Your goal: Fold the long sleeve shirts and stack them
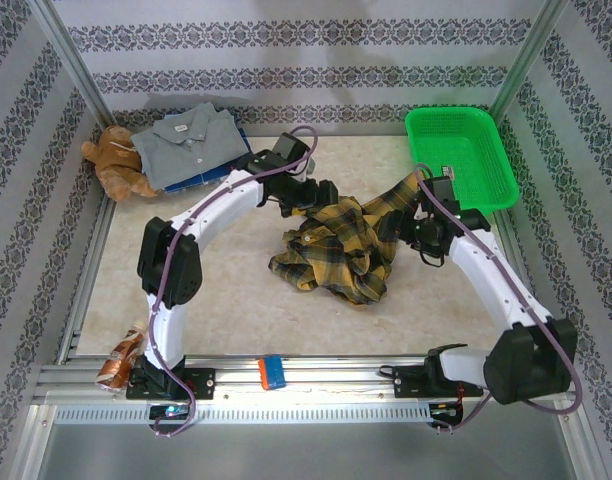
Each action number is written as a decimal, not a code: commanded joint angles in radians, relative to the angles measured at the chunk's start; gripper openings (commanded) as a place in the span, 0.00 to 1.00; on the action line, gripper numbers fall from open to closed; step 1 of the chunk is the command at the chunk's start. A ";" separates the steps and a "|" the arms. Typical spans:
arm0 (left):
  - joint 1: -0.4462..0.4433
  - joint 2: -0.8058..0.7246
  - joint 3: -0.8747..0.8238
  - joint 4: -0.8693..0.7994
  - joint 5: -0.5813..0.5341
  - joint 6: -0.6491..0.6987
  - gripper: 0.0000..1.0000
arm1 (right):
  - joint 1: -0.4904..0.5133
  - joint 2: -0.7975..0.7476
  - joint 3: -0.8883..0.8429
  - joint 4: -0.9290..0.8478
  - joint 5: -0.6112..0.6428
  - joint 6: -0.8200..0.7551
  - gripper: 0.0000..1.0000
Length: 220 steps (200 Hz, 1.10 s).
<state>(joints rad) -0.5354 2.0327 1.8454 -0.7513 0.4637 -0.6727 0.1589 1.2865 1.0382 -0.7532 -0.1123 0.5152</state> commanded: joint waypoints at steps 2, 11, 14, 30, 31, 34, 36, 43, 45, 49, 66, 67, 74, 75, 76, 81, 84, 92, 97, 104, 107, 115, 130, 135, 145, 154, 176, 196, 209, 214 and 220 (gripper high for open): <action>-0.001 0.016 0.012 -0.080 0.065 -0.071 0.86 | -0.007 0.066 0.019 0.034 0.028 -0.034 0.92; -0.003 0.025 0.006 -0.076 0.080 -0.081 0.85 | -0.009 0.099 0.025 0.047 0.024 -0.036 0.92; -0.004 0.028 0.005 -0.077 0.083 -0.082 0.85 | -0.009 0.109 0.027 0.050 0.025 -0.036 0.92; -0.009 0.043 -0.004 -0.078 0.079 -0.089 0.84 | -0.016 0.168 0.052 0.055 0.026 -0.043 0.92; -0.009 0.045 -0.004 -0.078 0.079 -0.089 0.84 | -0.016 0.172 0.054 0.054 0.026 -0.044 0.92; -0.009 0.048 -0.007 -0.077 0.079 -0.091 0.83 | -0.018 0.182 0.059 0.054 0.029 -0.045 0.92; -0.010 0.049 -0.008 -0.075 0.078 -0.093 0.83 | -0.019 0.188 0.064 0.053 0.029 -0.046 0.91; -0.012 0.055 -0.014 -0.070 0.074 -0.097 0.83 | -0.023 0.209 0.074 0.051 0.035 -0.047 0.91; -0.012 0.057 -0.015 -0.069 0.073 -0.098 0.83 | -0.025 0.214 0.077 0.052 0.037 -0.048 0.92; -0.013 0.060 -0.018 -0.063 0.072 -0.101 0.82 | -0.027 0.222 0.080 0.055 0.042 -0.047 0.91; -0.017 0.072 -0.019 -0.047 0.068 -0.110 0.79 | -0.038 0.255 0.091 0.070 0.060 -0.044 0.91; -0.018 0.072 -0.018 -0.047 0.067 -0.110 0.79 | -0.038 0.257 0.091 0.070 0.061 -0.043 0.91; -0.020 0.081 -0.012 -0.045 0.063 -0.110 0.79 | -0.043 0.270 0.096 0.076 0.063 -0.039 0.91; -0.021 0.082 -0.011 -0.045 0.064 -0.111 0.79 | -0.043 0.272 0.096 0.076 0.064 -0.039 0.91; -0.021 0.083 -0.010 -0.044 0.064 -0.111 0.79 | -0.044 0.273 0.097 0.077 0.064 -0.040 0.91; -0.023 0.090 -0.004 -0.046 0.058 -0.109 0.79 | -0.045 0.283 0.100 0.082 0.069 -0.038 0.91; -0.023 0.093 -0.001 -0.047 0.055 -0.109 0.79 | -0.045 0.288 0.101 0.085 0.069 -0.036 0.91; -0.024 0.106 0.005 -0.054 0.044 -0.108 0.79 | -0.047 0.306 0.107 0.090 0.071 -0.032 0.91; -0.025 0.112 0.007 -0.057 0.038 -0.105 0.78 | -0.047 0.318 0.113 0.092 0.072 -0.031 0.91; -0.025 0.118 0.009 -0.058 0.031 -0.105 0.78 | -0.047 0.335 0.121 0.093 0.074 -0.029 0.91; -0.025 0.120 0.009 -0.058 0.030 -0.104 0.77 | -0.048 0.343 0.124 0.094 0.077 -0.028 0.91; -0.026 0.128 0.008 -0.059 0.018 -0.103 0.77 | -0.047 0.363 0.130 0.098 0.089 -0.024 0.91; -0.025 0.138 0.011 -0.064 -0.008 -0.095 0.77 | -0.049 0.393 0.134 0.111 0.113 -0.007 0.91; -0.022 0.137 0.013 -0.064 -0.017 -0.094 0.77 | -0.050 0.400 0.136 0.117 0.114 -0.001 0.90; -0.016 0.124 0.013 -0.048 -0.032 -0.099 0.78 | -0.050 0.419 0.145 0.123 0.114 0.008 0.90; -0.008 0.103 0.016 -0.028 -0.041 -0.109 0.80 | -0.047 0.434 0.154 0.125 0.117 0.015 0.89; 0.016 0.094 0.098 -0.072 -0.082 -0.093 0.84 | -0.046 0.457 0.166 0.136 0.131 0.033 0.89; 0.039 0.143 0.238 -0.172 -0.140 -0.049 0.86 | -0.044 0.458 0.169 0.143 0.141 0.048 0.88; 0.047 0.215 0.380 -0.258 -0.186 -0.006 0.87 | -0.041 0.458 0.173 0.146 0.142 0.047 0.88; 0.050 0.252 0.443 -0.299 -0.210 0.009 0.87 | -0.038 0.459 0.177 0.143 0.143 0.045 0.89; 0.051 0.299 0.518 -0.345 -0.237 0.026 0.87 | -0.039 0.461 0.183 0.139 0.139 0.043 0.88</action>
<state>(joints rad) -0.5060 2.2028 2.1429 -0.9009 0.3534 -0.7338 0.1196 1.7401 1.1854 -0.6163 -0.0036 0.5415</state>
